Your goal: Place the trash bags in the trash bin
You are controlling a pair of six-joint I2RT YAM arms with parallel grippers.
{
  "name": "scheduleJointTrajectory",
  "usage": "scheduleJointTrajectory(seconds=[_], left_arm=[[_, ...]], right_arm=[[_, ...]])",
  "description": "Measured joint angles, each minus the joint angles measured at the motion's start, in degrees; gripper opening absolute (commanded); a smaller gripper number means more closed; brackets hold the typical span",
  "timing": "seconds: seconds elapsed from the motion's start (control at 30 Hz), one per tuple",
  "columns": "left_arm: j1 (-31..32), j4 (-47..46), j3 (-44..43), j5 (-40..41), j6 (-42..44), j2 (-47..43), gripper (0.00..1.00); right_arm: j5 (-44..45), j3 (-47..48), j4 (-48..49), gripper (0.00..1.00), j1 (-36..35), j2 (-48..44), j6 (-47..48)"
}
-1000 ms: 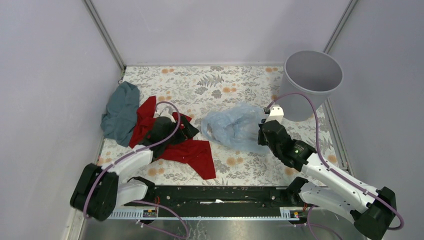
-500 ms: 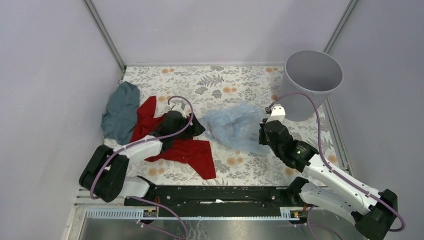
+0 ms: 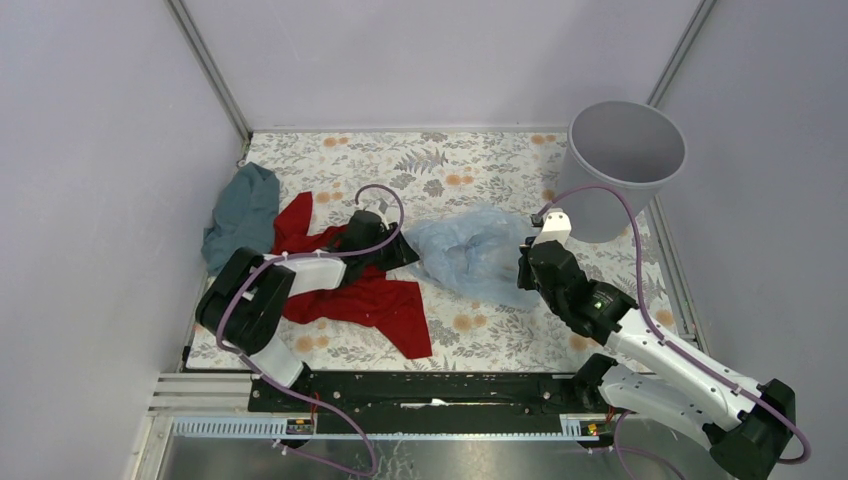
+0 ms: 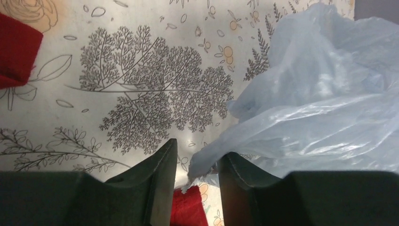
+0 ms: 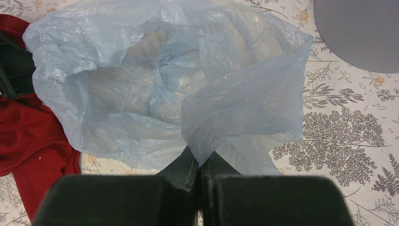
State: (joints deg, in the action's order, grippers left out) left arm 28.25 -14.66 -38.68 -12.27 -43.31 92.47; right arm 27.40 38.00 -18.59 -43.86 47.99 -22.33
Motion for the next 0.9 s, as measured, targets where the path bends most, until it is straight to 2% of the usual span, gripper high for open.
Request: scheduleJointTrajectory(seconds=[0.07, 0.1, 0.13, 0.2, 0.3, 0.37, 0.43, 0.47, 0.5, 0.57, 0.63, 0.7, 0.73, 0.8, 0.9], left_arm=[[0.0, 0.9, -1.0, 0.1, -0.3, 0.3, 0.09], [0.0, 1.9, -2.1, 0.5, -0.3, 0.7, 0.03], [0.0, 3.3, -3.6, 1.1, -0.3, 1.0, 0.00], [-0.2, 7.5, -8.4, 2.3, -0.7, 2.3, 0.00], [-1.4, 15.0, -19.3, 4.1, -1.5, 4.8, 0.00], [-2.6, 22.0, -30.8, 4.8, -1.2, 7.9, 0.00], [-3.3, 30.3, -47.2, 7.2, 0.5, 12.3, 0.00], [-2.1, 34.8, -64.4, 13.5, 5.6, 11.3, 0.00], [-1.9, 34.8, -64.9, 13.8, 5.8, 10.8, 0.00], [2.0, 31.7, -63.6, 17.9, 9.9, 2.9, 0.00], [6.5, 28.6, -58.1, 20.4, 12.2, -7.0, 0.00], [10.2, 26.8, -51.7, 22.1, 12.9, -15.6, 0.00], [9.9, 26.6, -49.3, 22.8, 12.6, -18.7, 0.00], [4.8, 24.8, -43.3, 23.4, 10.5, -20.9, 0.00], [-1.4, 21.7, -28.8, 21.7, 7.3, -17.9, 0.00]], right_arm=[[0.0, 0.0, 0.0, 0.00, 0.0, 0.0, 0.0], [0.1, 0.0, 0.2, 0.00, 0.0, 0.2, 0.0], [-0.1, 0.0, 0.6, 0.00, 0.3, 0.8, -0.1], [-1.7, 1.1, 0.9, 0.00, 2.2, 3.6, -0.7], [-7.1, 9.1, -0.8, 0.00, 9.8, 13.2, -2.2], [-10.2, 20.0, -2.4, 0.00, 15.0, 22.1, -2.5], [-11.2, 31.2, -5.2, 0.00, 17.0, 28.0, -1.7], [-14.3, 50.9, -4.6, 0.00, 17.4, 32.0, 1.9], [-14.5, 51.6, -4.4, 0.00, 17.4, 31.8, 2.1], [-18.1, 52.8, 1.4, 0.00, 17.3, 27.2, 3.9], [-21.5, 47.9, 7.5, 0.00, 17.3, 19.0, 5.1], [-23.3, 39.1, 14.1, 0.00, 17.3, 10.0, 5.6], [-23.4, 35.4, 16.1, 0.00, 17.3, 6.8, 5.4], [-23.4, 27.5, 19.6, 0.00, 17.3, 3.7, 4.5], [-24.2, 15.4, 20.6, 0.00, 17.3, 6.8, 2.4]])
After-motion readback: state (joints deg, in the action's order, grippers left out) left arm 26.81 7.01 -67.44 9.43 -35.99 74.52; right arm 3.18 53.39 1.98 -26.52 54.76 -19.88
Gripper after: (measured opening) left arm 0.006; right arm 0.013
